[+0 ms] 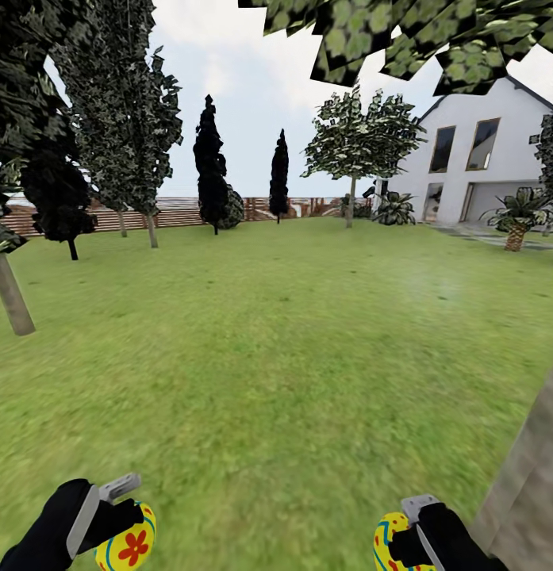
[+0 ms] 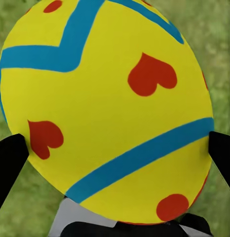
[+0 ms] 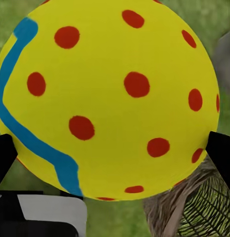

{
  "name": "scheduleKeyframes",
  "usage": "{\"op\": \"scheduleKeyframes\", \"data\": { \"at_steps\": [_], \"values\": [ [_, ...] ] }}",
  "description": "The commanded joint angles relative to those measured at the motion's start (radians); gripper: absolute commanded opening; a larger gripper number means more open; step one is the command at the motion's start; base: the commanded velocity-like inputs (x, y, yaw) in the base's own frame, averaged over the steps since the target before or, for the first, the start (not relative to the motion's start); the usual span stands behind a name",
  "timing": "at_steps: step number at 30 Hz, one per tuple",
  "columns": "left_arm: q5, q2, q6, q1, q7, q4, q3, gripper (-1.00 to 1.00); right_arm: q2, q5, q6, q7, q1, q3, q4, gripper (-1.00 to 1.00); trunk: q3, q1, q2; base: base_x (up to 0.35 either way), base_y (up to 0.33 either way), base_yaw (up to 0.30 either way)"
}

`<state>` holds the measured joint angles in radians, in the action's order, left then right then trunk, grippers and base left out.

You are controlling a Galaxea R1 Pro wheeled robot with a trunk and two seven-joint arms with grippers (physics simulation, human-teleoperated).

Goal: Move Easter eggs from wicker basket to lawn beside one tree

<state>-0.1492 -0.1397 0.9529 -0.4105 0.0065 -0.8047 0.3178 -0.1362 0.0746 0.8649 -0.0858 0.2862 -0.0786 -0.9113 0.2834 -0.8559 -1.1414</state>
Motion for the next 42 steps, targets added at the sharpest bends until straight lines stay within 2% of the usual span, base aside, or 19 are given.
{"op": "scheduleKeyframes", "data": {
  "at_steps": [1,9,16,25,28,42],
  "values": [
    [-0.005,-0.001,0.004,-0.001,-0.002,0.000,0.006,-1.00,0.000,0.008,0.005,-0.008,0.001,-0.002,-0.001,-1.00,-0.002,0.003,0.006,0.085,0.266,0.000],
    [-0.007,-0.001,0.004,-0.001,-0.007,0.019,0.007,-1.00,0.000,0.008,0.002,-0.008,0.001,-0.005,-0.003,-1.00,-0.027,0.034,0.062,0.048,0.322,0.000],
    [-0.004,0.000,0.004,-0.001,-0.006,0.019,0.002,-1.00,-0.002,0.008,0.002,-0.008,0.001,-0.004,-0.009,-1.00,-0.050,0.061,0.111,0.217,0.286,-0.046],
    [-0.003,0.000,0.004,-0.001,-0.005,0.019,0.001,-1.00,-0.002,0.008,0.001,-0.009,0.001,-0.003,-0.012,-1.00,-0.085,0.095,0.174,0.260,0.237,-0.262],
    [-0.002,0.001,0.003,-0.001,-0.005,0.020,0.001,-1.00,-0.002,0.008,0.001,-0.009,0.001,-0.002,-0.014,-1.00,-0.088,0.095,0.174,0.270,0.203,-0.280],
    [-0.001,0.002,0.003,-0.001,-0.002,0.021,0.000,-1.00,-0.002,0.008,0.002,-0.009,0.001,-0.003,-0.018,-1.00,-0.142,0.149,0.272,0.274,0.212,-0.281]
  ]
}}
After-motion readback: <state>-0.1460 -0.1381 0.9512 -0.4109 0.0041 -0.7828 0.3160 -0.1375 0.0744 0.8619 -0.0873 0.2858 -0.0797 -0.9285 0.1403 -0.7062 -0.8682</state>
